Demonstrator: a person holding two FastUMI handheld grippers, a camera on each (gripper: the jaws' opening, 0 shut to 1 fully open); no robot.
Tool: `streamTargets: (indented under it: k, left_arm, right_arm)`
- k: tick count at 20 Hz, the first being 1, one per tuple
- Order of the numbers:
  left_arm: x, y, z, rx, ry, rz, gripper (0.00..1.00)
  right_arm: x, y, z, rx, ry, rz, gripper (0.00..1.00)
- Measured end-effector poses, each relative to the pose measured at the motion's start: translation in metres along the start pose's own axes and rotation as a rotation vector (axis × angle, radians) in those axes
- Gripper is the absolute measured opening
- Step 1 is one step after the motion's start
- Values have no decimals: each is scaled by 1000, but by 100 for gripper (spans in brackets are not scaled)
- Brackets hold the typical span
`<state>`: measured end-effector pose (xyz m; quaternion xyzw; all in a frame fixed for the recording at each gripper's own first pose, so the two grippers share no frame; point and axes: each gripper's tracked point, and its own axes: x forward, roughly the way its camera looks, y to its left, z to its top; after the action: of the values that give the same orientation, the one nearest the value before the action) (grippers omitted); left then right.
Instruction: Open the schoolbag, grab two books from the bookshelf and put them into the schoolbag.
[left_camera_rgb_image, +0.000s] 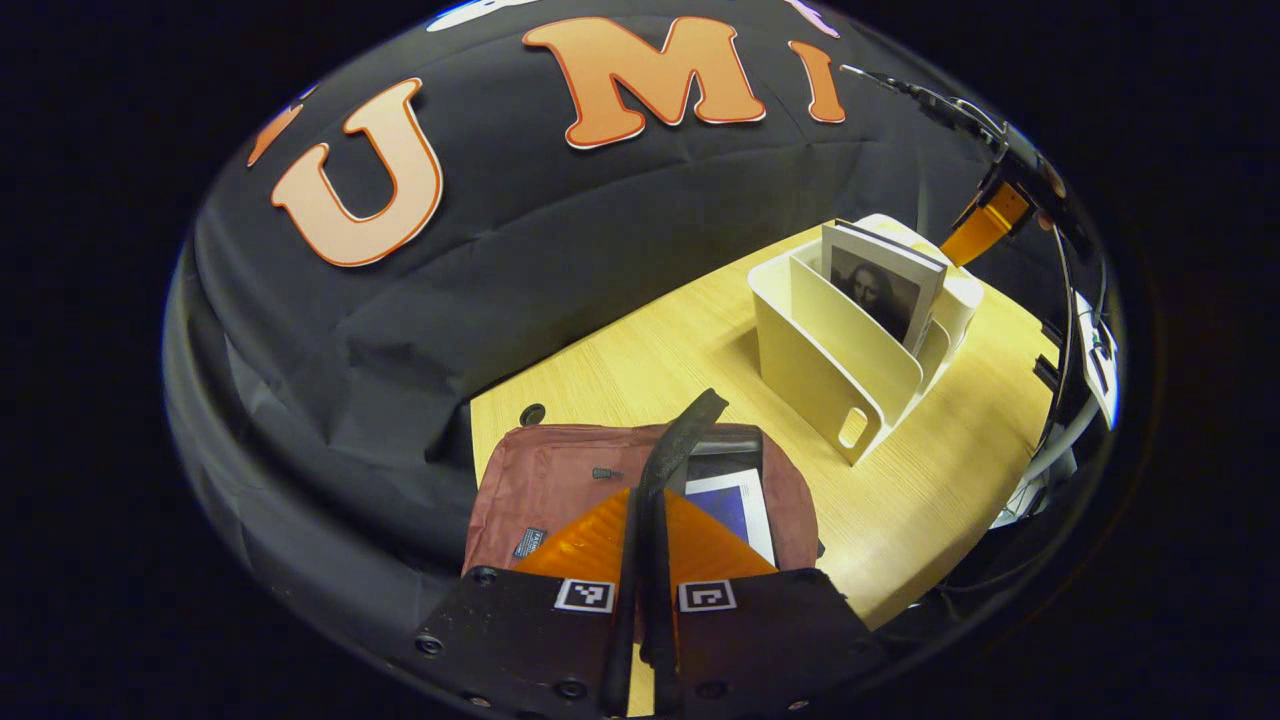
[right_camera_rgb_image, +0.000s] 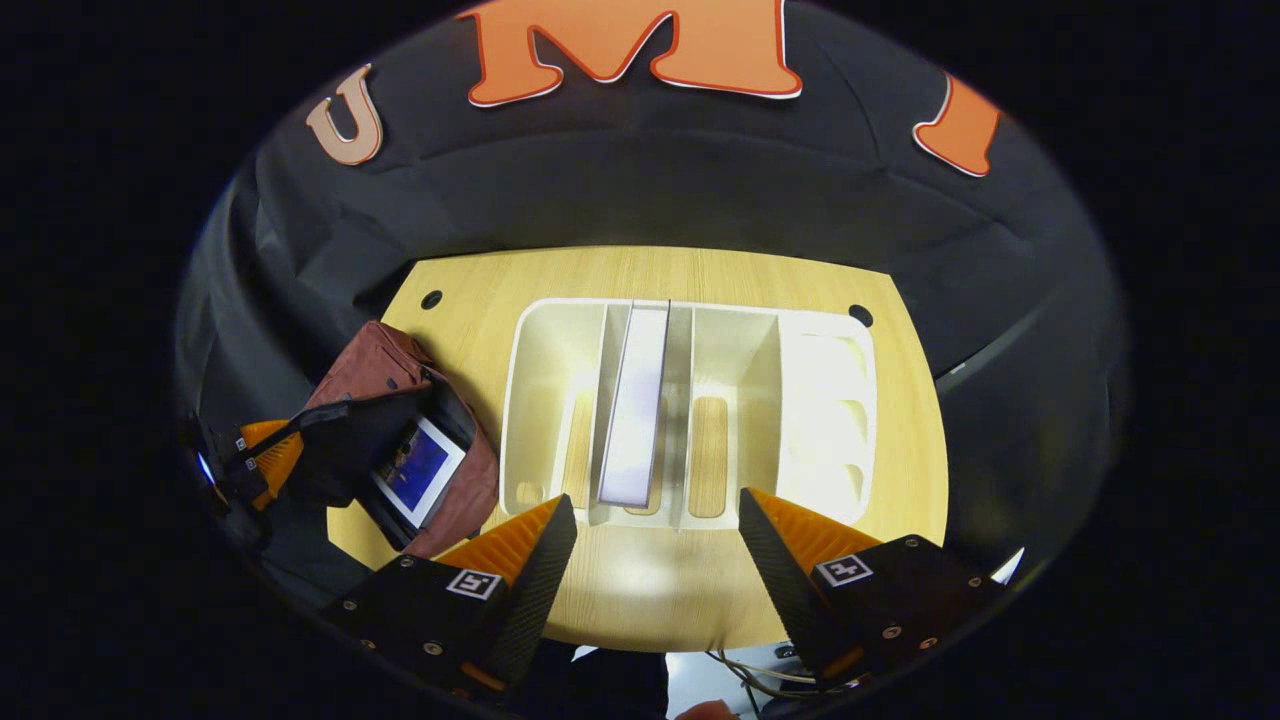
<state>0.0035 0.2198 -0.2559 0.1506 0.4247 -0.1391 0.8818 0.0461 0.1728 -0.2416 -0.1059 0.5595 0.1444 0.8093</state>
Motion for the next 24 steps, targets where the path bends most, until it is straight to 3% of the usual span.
streamTargets:
  k: [13,19,24]
  left_arm:
    - [12,-1,-18,-52,59,31,9]
    - [13,0,-22,-74,72,44,9]
    - [13,0,-26,-90,74,44,9]
  right_arm:
    - [81,13,28,-38,178,27,97]
    - [117,15,31,-42,245,-3,75]
    - [127,13,28,-34,297,-28,49]
